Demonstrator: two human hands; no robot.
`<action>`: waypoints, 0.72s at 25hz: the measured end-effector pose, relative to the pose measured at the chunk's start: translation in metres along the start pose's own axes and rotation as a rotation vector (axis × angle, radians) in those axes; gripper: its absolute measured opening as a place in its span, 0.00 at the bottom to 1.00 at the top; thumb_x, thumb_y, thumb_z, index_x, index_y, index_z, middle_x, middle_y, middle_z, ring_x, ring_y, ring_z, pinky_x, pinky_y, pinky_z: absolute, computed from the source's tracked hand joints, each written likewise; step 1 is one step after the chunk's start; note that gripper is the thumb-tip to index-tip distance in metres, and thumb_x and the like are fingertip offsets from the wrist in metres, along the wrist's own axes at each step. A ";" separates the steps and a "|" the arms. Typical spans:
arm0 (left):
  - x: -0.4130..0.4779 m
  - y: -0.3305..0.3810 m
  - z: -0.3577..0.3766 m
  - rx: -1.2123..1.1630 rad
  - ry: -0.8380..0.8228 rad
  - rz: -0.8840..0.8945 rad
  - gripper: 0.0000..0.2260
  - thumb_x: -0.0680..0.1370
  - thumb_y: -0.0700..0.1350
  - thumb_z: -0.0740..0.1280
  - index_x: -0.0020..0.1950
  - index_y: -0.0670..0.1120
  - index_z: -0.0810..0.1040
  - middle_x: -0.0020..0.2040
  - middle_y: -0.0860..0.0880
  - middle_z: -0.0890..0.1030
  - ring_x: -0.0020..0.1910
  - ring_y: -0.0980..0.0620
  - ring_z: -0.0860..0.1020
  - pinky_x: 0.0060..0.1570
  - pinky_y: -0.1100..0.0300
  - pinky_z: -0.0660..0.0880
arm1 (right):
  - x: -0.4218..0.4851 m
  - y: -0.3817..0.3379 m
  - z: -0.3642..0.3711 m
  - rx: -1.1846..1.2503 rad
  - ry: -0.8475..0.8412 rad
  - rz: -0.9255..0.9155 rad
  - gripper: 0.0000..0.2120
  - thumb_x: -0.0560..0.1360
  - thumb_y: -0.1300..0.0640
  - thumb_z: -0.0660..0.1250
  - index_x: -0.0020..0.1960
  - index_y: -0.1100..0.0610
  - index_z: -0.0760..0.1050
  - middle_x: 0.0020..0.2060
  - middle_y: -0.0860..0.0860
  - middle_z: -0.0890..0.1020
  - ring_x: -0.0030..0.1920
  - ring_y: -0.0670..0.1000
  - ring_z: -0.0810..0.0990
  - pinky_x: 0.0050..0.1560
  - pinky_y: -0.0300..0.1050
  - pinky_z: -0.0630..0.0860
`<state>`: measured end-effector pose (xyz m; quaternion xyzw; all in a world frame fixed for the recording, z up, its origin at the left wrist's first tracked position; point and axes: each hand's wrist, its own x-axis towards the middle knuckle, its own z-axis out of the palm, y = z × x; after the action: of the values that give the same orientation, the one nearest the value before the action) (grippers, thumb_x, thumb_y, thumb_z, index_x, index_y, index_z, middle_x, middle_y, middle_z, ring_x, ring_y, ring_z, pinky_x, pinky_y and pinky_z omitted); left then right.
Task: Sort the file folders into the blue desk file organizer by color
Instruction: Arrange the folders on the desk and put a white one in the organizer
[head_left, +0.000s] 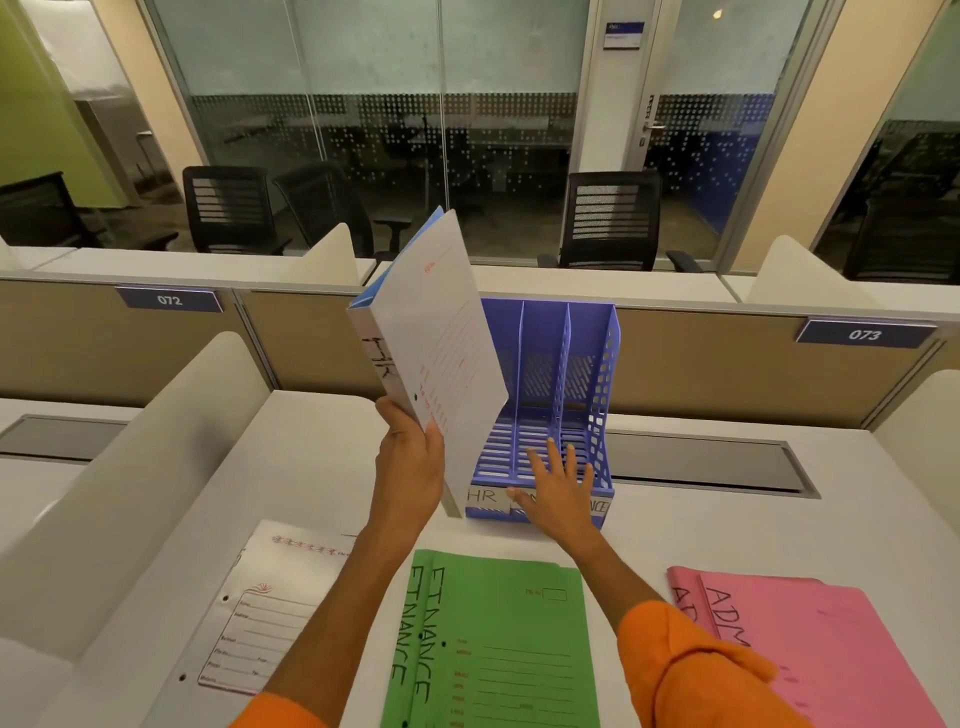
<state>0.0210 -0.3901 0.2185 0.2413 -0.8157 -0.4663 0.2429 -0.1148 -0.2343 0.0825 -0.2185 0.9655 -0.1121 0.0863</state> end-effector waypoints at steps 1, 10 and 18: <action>0.004 0.001 0.005 0.005 0.004 -0.009 0.15 0.82 0.48 0.60 0.60 0.57 0.54 0.57 0.53 0.73 0.43 0.52 0.81 0.37 0.65 0.80 | 0.001 0.004 0.005 -0.042 -0.021 -0.012 0.37 0.78 0.33 0.56 0.80 0.46 0.49 0.81 0.53 0.42 0.80 0.60 0.40 0.76 0.66 0.42; 0.037 -0.006 0.064 0.031 0.086 -0.040 0.17 0.82 0.50 0.57 0.66 0.48 0.55 0.66 0.44 0.74 0.43 0.50 0.79 0.44 0.56 0.83 | 0.005 0.019 0.036 -0.146 0.019 -0.042 0.38 0.76 0.29 0.53 0.80 0.41 0.45 0.81 0.54 0.45 0.80 0.61 0.41 0.76 0.66 0.39; 0.048 -0.039 0.106 -0.024 0.078 -0.030 0.14 0.83 0.50 0.57 0.64 0.53 0.55 0.70 0.43 0.72 0.50 0.49 0.80 0.40 0.63 0.80 | 0.011 0.022 0.047 -0.128 0.034 -0.029 0.39 0.74 0.27 0.54 0.79 0.41 0.48 0.81 0.54 0.48 0.80 0.61 0.43 0.76 0.67 0.39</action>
<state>-0.0754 -0.3692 0.1446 0.2685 -0.7962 -0.4700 0.2701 -0.1236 -0.2279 0.0303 -0.2357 0.9687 -0.0552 0.0543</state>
